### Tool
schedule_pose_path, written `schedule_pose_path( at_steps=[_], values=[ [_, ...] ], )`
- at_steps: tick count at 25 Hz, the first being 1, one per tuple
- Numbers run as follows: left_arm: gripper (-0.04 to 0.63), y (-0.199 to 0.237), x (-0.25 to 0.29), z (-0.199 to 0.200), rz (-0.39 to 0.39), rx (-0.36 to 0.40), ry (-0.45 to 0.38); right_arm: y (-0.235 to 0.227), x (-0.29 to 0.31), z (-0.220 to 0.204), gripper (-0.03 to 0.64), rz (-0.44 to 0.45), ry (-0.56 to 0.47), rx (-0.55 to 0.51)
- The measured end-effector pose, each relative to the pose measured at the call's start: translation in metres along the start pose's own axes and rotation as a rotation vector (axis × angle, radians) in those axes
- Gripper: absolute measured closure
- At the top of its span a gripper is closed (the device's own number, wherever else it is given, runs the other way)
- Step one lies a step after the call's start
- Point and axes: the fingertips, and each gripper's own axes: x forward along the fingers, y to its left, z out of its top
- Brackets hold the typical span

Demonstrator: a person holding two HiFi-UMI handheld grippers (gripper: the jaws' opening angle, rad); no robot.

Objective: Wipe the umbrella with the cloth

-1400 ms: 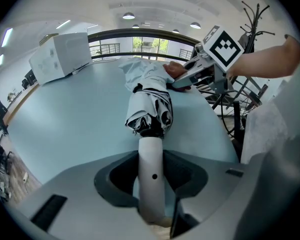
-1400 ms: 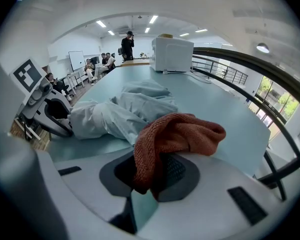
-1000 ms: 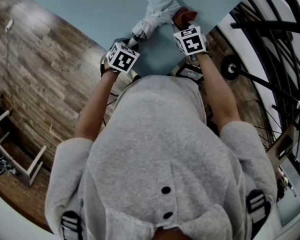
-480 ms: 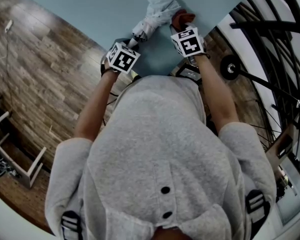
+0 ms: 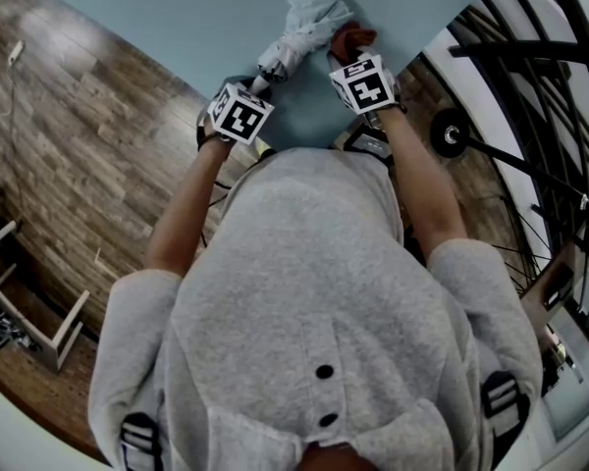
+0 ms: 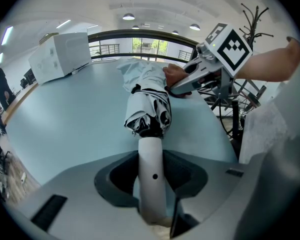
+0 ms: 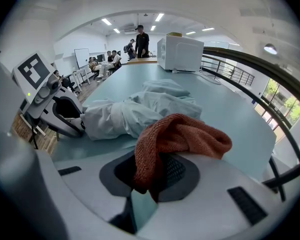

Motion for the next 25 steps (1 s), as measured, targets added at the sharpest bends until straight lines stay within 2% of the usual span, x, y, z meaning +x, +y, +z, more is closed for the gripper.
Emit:
schedule_pose_path(
  at_steps=[25],
  values=[
    [0.437, 0.001, -0.002, 0.0, -0.008, 0.003, -0.001, 0.02, 0.0, 0.001, 0.543, 0.015, 0.021, -0.018]
  ],
)
